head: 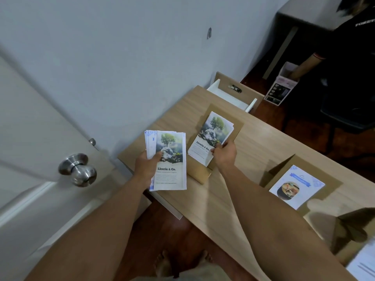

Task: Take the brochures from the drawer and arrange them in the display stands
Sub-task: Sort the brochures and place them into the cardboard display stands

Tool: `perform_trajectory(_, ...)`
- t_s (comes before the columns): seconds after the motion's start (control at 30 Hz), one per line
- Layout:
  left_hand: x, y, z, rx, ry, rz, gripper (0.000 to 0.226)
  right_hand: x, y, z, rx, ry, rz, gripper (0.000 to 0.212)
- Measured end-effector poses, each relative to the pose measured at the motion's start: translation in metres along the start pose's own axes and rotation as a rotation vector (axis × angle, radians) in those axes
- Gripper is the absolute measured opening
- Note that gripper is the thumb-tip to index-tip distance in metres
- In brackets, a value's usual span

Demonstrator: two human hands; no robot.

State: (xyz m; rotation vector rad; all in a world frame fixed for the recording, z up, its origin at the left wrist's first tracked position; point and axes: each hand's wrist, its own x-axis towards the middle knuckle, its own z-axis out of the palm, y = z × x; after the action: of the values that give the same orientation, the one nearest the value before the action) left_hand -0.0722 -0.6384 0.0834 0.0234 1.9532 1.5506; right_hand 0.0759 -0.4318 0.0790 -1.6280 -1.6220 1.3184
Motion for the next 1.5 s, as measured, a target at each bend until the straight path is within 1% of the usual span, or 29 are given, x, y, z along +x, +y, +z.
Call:
perform_trajectory(0.1, 0.001, 0.000, 0.002, -0.010, -0.013, -0.009, 0.021, 0.002, 0.008, 0.003, -0.053, -0.017, -0.027, 0.006)
perform_trajectory(0.3, 0.002, 0.000, 0.004, -0.014, -0.026, -0.009, 0.022, -0.001, 0.009, 0.006, -0.115, -0.050, -0.043, 0.014)
perform_trajectory(0.47, 0.001, -0.002, 0.003, -0.028, -0.050, -0.011, 0.025, -0.002, 0.006, 0.003, -0.428, -0.061, -0.122, 0.024)
perform_trajectory(0.57, 0.001, -0.003, 0.002, -0.034, -0.065, -0.015, 0.027, -0.007, -0.002, -0.003, -0.565, -0.086, -0.142, 0.027)
perform_trajectory(0.73, 0.001, -0.007, 0.001, -0.067, -0.088, -0.033, 0.031, -0.009, -0.005, -0.010, -0.795, -0.236, -0.168, 0.023)
perform_trajectory(0.83, -0.001, -0.006, 0.002, -0.075, -0.106, -0.029, 0.031, -0.013, -0.002, -0.013, -0.886, -0.358, -0.178, 0.023)
perform_trajectory(0.9, -0.002, -0.006, 0.001, -0.077, -0.120, -0.028, 0.031, -0.014, 0.002, -0.014, -0.912, -0.406, -0.178, 0.026)
perform_trajectory(1.0, -0.003, -0.007, -0.002, -0.086, -0.129, -0.038, 0.030, -0.015, 0.008, -0.014, -0.907, -0.376, -0.179, 0.026)
perform_trajectory(1.07, -0.004, -0.008, -0.003, -0.105, -0.142, -0.047, 0.028, -0.025, 0.001, -0.016, -0.822, -0.371, -0.175, 0.018)
perform_trajectory(1.1, -0.006, -0.007, -0.003, -0.122, -0.150, -0.050, 0.026, -0.031, -0.003, -0.015, -0.670, -0.403, -0.140, 0.016)
perform_trajectory(1.17, -0.010, -0.007, -0.002, -0.154, -0.157, -0.057, 0.019, -0.045, -0.013, -0.013, -0.235, -0.511, 0.024, 0.020)
perform_trajectory(1.2, -0.012, -0.006, -0.001, -0.167, -0.158, -0.061, 0.016, -0.052, -0.017, -0.013, -0.068, -0.562, 0.104, 0.025)
perform_trajectory(1.23, -0.015, -0.005, 0.000, -0.181, -0.161, -0.065, 0.013, -0.060, -0.019, -0.013, 0.019, -0.600, 0.143, 0.032)
perform_trajectory(1.3, -0.019, -0.006, 0.003, -0.208, -0.171, -0.076, 0.011, -0.073, -0.020, -0.014, 0.033, -0.626, 0.123, 0.041)
perform_trajectory(1.43, -0.025, -0.008, 0.007, -0.230, -0.199, -0.078, 0.021, -0.086, -0.012, -0.019, 0.045, -0.567, 0.047, 0.043)
perform_trajectory(1.5, -0.031, -0.009, 0.010, -0.238, -0.217, -0.083, 0.023, -0.093, -0.011, -0.023, 0.066, -0.544, 0.030, 0.039)
